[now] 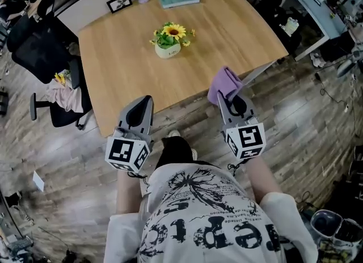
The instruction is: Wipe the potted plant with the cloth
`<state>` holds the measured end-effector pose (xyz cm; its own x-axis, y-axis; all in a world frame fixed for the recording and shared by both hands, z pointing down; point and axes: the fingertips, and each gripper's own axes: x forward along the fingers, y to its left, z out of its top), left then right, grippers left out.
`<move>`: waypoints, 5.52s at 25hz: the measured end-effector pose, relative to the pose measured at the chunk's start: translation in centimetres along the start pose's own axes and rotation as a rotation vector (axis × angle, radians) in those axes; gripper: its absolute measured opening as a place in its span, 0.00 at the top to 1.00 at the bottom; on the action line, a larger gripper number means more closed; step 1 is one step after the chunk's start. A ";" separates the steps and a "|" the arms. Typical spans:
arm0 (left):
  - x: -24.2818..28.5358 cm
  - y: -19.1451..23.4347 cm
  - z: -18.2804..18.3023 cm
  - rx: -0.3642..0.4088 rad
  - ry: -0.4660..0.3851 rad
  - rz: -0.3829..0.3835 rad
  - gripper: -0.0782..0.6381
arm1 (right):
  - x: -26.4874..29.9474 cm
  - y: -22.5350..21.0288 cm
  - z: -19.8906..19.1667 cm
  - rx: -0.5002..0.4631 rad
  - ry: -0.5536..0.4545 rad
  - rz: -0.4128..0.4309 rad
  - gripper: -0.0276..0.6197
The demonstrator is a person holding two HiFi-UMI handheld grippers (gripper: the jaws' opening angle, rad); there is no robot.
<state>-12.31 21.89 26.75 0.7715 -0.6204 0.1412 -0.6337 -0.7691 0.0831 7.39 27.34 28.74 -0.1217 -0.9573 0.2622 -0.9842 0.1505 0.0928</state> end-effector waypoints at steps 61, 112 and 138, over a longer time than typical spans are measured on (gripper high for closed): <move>29.0 16.5 -16.2 -0.194 0.243 0.117 0.89 | 40.5 -4.8 -15.7 -0.245 0.554 0.704 0.85; 28.9 17.0 -15.6 -0.203 0.174 -0.089 0.89 | 32.9 8.3 -16.5 -0.027 0.735 0.774 0.84; 29.3 17.1 -15.6 -0.246 0.219 0.084 0.89 | 33.9 -9.8 -18.0 -0.092 0.962 0.573 0.84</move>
<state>-1.44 -7.02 47.68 0.7023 -0.6120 0.3636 -0.7100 -0.6398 0.2942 15.24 -2.11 53.97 -0.3642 -0.1585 0.9177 -0.7969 0.5630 -0.2190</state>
